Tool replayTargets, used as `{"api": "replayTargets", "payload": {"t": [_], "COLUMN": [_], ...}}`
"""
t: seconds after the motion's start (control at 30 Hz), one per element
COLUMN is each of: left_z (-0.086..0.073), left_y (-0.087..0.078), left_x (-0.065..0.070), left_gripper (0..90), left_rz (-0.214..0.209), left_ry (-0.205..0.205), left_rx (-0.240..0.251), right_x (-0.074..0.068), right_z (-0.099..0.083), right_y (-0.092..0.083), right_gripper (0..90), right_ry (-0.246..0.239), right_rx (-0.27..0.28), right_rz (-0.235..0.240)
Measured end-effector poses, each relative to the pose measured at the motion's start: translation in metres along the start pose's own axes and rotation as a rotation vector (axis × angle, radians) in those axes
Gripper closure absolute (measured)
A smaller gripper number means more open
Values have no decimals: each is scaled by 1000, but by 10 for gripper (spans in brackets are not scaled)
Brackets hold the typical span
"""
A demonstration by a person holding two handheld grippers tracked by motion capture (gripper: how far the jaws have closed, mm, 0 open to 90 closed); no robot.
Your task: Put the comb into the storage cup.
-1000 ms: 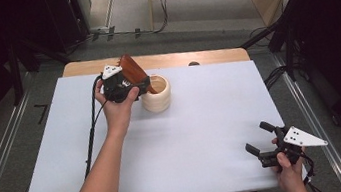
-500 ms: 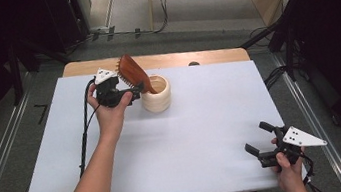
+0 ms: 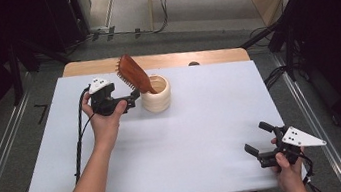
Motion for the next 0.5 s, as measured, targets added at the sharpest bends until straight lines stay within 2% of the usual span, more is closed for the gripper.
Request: {"api": "replayTargets", "payload": {"t": [0.5], "left_z": [-19], "left_y": [-23], "left_x": [3], "left_gripper": [0], "left_rz": [-19], "left_ry": [26], "left_rx": [-1], "right_x": [-1], "right_z": [0], "right_y": [0], "right_gripper": [0], "right_ry": [-4], "right_rx": [0], "right_rz": [1]}}
Point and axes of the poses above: each handheld gripper's, and its own axes: y roughly forward along the jaws, z roughly out of its top, x roughly to its right, the point moved 10 cm from there along y, roughly forward along the jaws, and after that the axes turned 2 degrees about x, right-handed, at the moved point
